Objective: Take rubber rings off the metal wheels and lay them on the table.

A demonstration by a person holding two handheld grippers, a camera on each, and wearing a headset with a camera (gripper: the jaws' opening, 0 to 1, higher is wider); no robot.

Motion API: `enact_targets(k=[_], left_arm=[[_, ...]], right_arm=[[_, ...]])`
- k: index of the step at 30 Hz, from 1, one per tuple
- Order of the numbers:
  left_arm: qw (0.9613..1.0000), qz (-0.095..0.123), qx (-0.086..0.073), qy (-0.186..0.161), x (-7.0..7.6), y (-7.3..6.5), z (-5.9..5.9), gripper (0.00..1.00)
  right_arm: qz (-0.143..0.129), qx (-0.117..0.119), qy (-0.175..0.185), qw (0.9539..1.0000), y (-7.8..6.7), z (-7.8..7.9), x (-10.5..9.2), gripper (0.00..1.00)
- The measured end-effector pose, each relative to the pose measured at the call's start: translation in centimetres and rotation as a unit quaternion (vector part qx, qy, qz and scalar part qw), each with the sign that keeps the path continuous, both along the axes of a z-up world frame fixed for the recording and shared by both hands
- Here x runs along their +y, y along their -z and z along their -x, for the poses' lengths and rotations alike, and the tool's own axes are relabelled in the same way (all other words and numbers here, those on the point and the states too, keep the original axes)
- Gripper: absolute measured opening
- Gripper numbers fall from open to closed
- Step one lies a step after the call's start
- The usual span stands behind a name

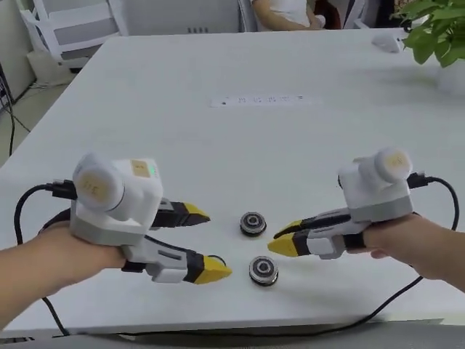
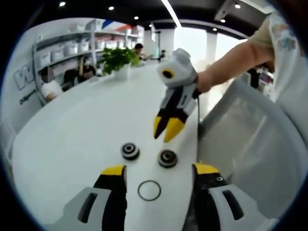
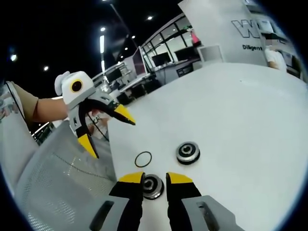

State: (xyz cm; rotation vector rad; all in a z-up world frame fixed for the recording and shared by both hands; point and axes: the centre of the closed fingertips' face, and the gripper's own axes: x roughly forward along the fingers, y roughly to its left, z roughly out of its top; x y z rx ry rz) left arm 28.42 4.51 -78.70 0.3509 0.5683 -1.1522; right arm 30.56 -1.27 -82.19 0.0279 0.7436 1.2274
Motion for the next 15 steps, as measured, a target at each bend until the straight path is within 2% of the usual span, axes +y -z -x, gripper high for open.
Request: enact_targets(k=[15], left_arm=[[0.9997,-0.013,0.012,0.016,-1.5,1.8,-0.7,0.52]], right_arm=[[0.005,-0.006,-0.017,0.9998,1.0,1.0,-0.7,0.17]])
